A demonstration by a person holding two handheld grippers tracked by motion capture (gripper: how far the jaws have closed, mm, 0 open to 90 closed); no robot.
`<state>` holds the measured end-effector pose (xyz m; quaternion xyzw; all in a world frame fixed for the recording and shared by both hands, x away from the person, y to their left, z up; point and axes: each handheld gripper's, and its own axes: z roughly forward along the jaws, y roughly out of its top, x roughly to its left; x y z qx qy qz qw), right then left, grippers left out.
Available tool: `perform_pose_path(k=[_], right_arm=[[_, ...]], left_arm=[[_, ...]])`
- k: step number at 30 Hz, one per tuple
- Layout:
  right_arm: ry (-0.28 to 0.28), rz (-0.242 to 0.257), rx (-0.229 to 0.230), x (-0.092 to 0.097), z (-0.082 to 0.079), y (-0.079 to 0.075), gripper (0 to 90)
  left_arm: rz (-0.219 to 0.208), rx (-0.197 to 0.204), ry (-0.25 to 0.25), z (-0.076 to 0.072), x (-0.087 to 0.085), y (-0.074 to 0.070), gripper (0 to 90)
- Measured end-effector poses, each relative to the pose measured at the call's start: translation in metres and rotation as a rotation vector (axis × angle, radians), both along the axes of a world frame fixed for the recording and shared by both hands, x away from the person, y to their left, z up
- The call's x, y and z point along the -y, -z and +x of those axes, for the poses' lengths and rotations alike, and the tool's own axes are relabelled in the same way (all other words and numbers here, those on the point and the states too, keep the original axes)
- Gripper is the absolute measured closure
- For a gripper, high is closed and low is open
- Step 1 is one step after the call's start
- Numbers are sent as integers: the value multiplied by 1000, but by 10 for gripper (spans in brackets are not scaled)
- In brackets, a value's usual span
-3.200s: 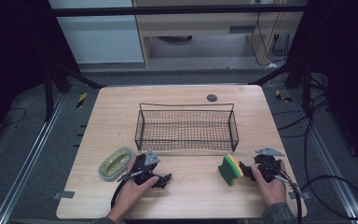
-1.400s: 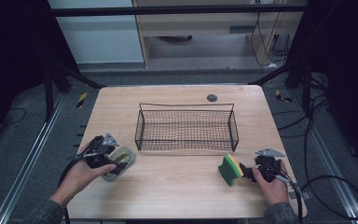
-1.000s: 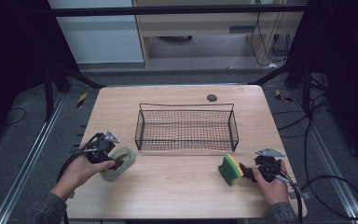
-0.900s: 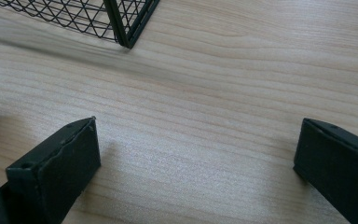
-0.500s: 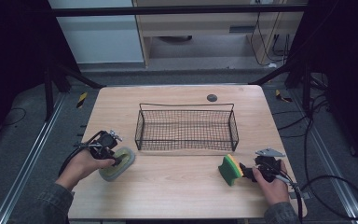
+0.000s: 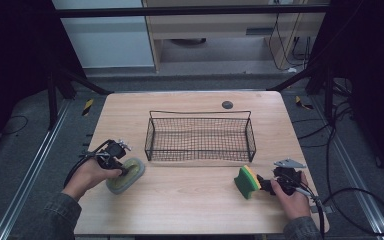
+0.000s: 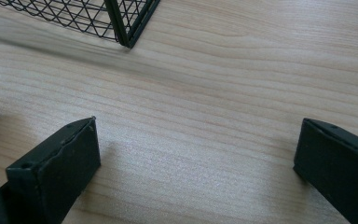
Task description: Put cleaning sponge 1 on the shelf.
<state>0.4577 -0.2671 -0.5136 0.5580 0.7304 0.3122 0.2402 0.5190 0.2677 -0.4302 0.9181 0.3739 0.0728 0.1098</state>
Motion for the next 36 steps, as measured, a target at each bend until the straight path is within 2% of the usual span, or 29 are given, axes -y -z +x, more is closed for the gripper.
perform_pose_path(k=[2,9,10,13,16,25,26,29,32,35,36], right_arm=[[-1,0,0,0,0,0,5],[0,0,0,0,0,0,5],[0,0,0,0,0,0,5],[-1,-1,1,0,0,0,5],[0,-1,1,0,0,0,5],[-1,-1,1,0,0,0,5],[-1,0,0,0,0,0,5],[-2,-1,0,0,0,0,5],[-1,1,-1,0,0,0,5],[-5,1,-1,0,0,0,5],[-8,1,-1,0,0,0,5]], left_arm=[[1,3,-3,0,-1,0,704],[8,17,2,-1,-5,-6,709],[8,35,15,-3,-6,-10,709],[7,50,24,-4,-8,-14,709],[4,90,51,-7,-10,-22,709],[6,156,102,-11,-14,-35,709],[9,176,117,-11,-15,-39,710],[16,190,132,-11,-14,-43,710],[11,230,151,-11,-15,-51,710],[8,251,148,-12,-16,-56,709],[4,274,146,-11,-17,-62,710]])
